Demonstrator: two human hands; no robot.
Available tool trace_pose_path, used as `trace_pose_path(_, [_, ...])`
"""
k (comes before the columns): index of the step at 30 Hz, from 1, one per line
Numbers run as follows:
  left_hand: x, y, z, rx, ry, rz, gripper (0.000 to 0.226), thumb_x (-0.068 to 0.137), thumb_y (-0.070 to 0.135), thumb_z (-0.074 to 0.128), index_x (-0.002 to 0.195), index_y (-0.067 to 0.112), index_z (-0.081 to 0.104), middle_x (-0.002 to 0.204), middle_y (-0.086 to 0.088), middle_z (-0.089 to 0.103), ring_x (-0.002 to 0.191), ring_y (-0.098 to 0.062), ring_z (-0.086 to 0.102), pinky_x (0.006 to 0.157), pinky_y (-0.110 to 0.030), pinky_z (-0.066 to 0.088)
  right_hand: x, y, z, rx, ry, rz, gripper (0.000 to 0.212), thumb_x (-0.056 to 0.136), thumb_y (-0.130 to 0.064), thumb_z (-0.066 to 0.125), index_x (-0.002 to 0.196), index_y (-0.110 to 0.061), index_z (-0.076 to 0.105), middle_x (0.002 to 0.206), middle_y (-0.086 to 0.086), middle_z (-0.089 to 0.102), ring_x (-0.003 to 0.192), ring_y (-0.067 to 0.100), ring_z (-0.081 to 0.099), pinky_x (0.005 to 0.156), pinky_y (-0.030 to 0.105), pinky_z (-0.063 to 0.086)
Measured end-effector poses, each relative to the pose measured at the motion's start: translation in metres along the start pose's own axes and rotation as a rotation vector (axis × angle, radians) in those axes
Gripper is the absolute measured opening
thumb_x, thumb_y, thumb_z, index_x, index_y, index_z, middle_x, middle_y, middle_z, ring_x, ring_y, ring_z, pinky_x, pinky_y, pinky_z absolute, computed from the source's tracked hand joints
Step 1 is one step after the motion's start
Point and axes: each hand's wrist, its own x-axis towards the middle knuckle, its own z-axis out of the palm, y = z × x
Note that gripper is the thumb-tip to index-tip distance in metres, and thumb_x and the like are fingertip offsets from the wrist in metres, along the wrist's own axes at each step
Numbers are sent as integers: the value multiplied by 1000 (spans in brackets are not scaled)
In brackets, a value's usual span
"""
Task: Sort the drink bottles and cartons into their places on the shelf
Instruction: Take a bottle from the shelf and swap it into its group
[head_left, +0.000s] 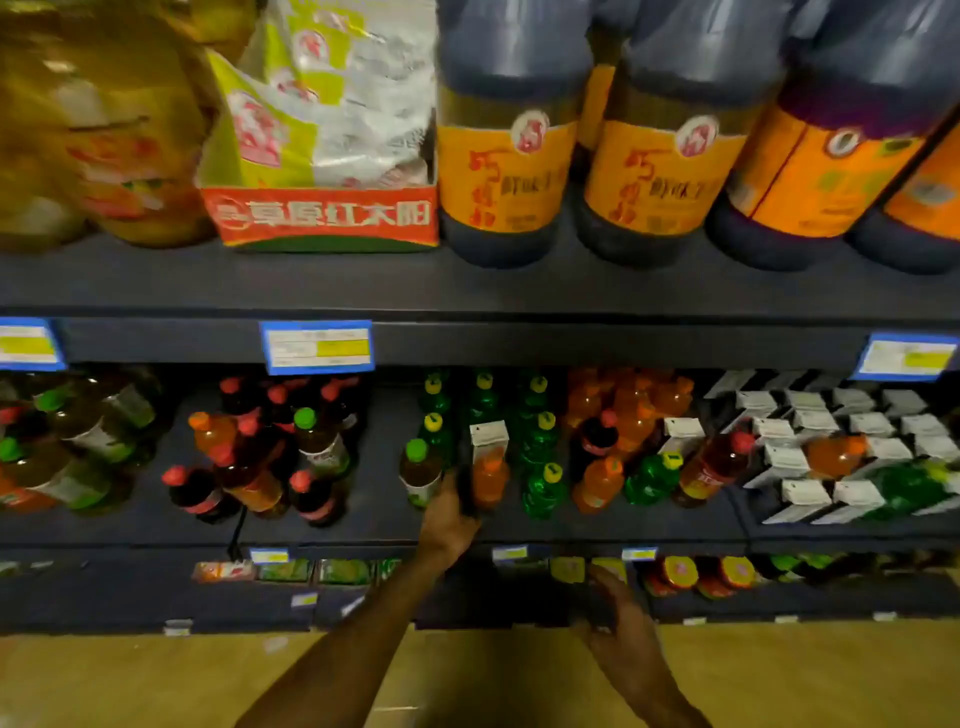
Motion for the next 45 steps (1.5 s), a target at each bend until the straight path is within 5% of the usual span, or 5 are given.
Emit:
trace_pose_path(16, [31, -3, 29, 171, 96, 32, 52, 82, 25, 76, 124, 7, 51, 114, -18, 67, 104, -38, 65, 83, -39, 52, 14, -1, -42, -21, 41, 54, 58, 77, -3, 76, 123, -32, 55, 104, -20, 66, 98, -1, 63, 88, 30, 54])
trace_pose_path(22, [-66, 19, -23, 211, 88, 92, 71, 70, 46, 82, 131, 26, 54, 113, -3, 73, 100, -25, 70, 77, -21, 45, 14, -72, -35, -4, -201, -80, 65, 72, -19, 83, 128, -33, 53, 126, -17, 55, 123, 3, 50, 100, 14, 40])
trace_pose_path(27, [-134, 54, -58, 113, 38, 157, 71, 49, 74, 78, 111, 50, 51, 98, 20, 70, 91, -4, 68, 79, -23, 55, -15, -142, -9, 95, -404, -167, 76, 58, -29, 89, 125, -35, 54, 125, -11, 62, 114, 4, 59, 103, 32, 48])
trace_pose_path(38, [-149, 57, -79, 6, -94, 313, 97, 52, 81, 76, 135, 59, 30, 131, 38, 50, 118, 16, 51, 98, -27, 52, -49, -122, -55, 258, -23, -49, 57, 42, -30, 92, 94, -24, 68, 84, -5, 76, 73, 6, 70, 65, 13, 52])
trace_pose_path(45, [-140, 64, -23, -34, -60, 207, 79, 58, 77, 75, 127, 53, 46, 124, 32, 58, 115, 13, 55, 94, -33, 55, -30, -31, -144, 192, 66, 42, 51, 49, -2, 93, 92, -18, 71, 79, 0, 76, 75, 17, 72, 72, 36, 55])
